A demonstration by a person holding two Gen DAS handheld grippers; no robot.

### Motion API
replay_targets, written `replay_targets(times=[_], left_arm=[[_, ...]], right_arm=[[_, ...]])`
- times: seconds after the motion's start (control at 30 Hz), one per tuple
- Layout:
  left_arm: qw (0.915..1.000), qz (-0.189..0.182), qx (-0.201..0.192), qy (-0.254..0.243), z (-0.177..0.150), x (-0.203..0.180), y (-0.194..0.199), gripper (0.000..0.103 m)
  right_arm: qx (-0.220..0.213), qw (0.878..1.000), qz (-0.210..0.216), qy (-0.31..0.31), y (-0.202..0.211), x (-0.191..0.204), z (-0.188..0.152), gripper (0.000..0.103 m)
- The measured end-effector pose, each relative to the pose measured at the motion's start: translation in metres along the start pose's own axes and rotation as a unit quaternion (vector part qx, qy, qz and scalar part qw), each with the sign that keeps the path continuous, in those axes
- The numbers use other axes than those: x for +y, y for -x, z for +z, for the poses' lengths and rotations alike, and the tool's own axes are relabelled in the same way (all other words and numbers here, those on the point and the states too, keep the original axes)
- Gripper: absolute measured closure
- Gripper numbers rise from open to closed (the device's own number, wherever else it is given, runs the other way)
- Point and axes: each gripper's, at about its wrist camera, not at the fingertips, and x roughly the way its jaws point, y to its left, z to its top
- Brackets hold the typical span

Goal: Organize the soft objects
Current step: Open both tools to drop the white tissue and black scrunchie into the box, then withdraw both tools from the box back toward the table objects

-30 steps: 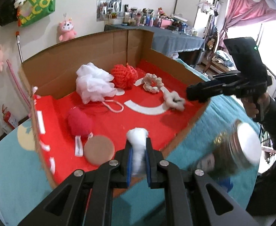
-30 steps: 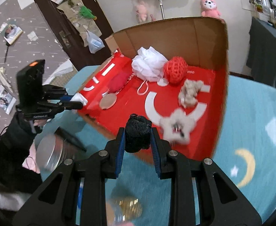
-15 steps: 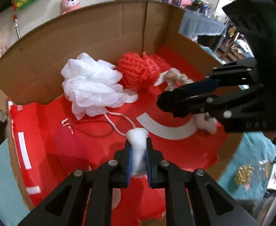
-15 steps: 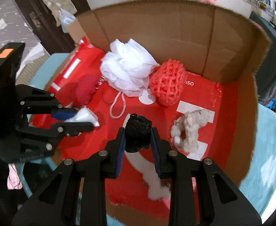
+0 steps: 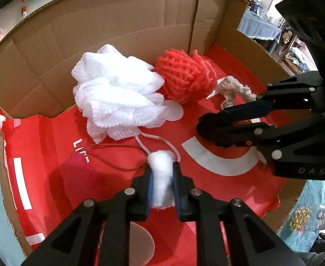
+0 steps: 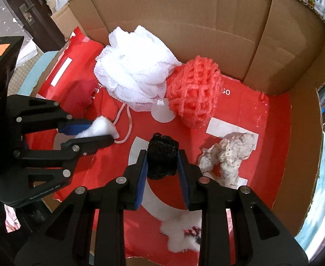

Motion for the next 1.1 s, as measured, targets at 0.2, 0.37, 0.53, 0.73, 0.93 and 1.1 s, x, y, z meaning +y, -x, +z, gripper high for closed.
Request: replay_targets(times=[0.2,0.37,0.53,0.73,0.93,1.1], left_arm=[[1.0000,0.000,-0.006,-0.001,0.002,-0.002,0.002,0.064],[0.9999,-0.003,-0.015,0.002,0.004,-0.004,0.006,0.056],[0.9997,0.002,-0.025,-0.005,-0.001,-0.006,0.014,0.047],[0.9991,0.006,-0.042,-0.007,-0.011,-0.007,0.030,0.040],[0.9958,0.012,-0.091,0.001,-0.023,-0.017,0.069,0.022],[0.9891,0.023,-0.145,0.010,-0.038,-0.034,0.111,0.012]], right_arm=[[0.008,1.000,0.003,-0.004,0.001,-0.002,0.000,0.076],[0.005,1.000,0.000,0.001,0.003,0.000,-0.002,0.075],[-0.001,1.000,-0.004,-0.002,0.004,0.008,-0.003,0.064],[-0.028,0.999,-0.013,-0.009,0.019,0.009,-0.005,0.040],[-0.056,0.998,-0.023,-0.007,0.055,0.016,-0.021,0.040],[-0.097,0.995,-0.037,-0.005,0.096,0.027,-0.042,0.036]])
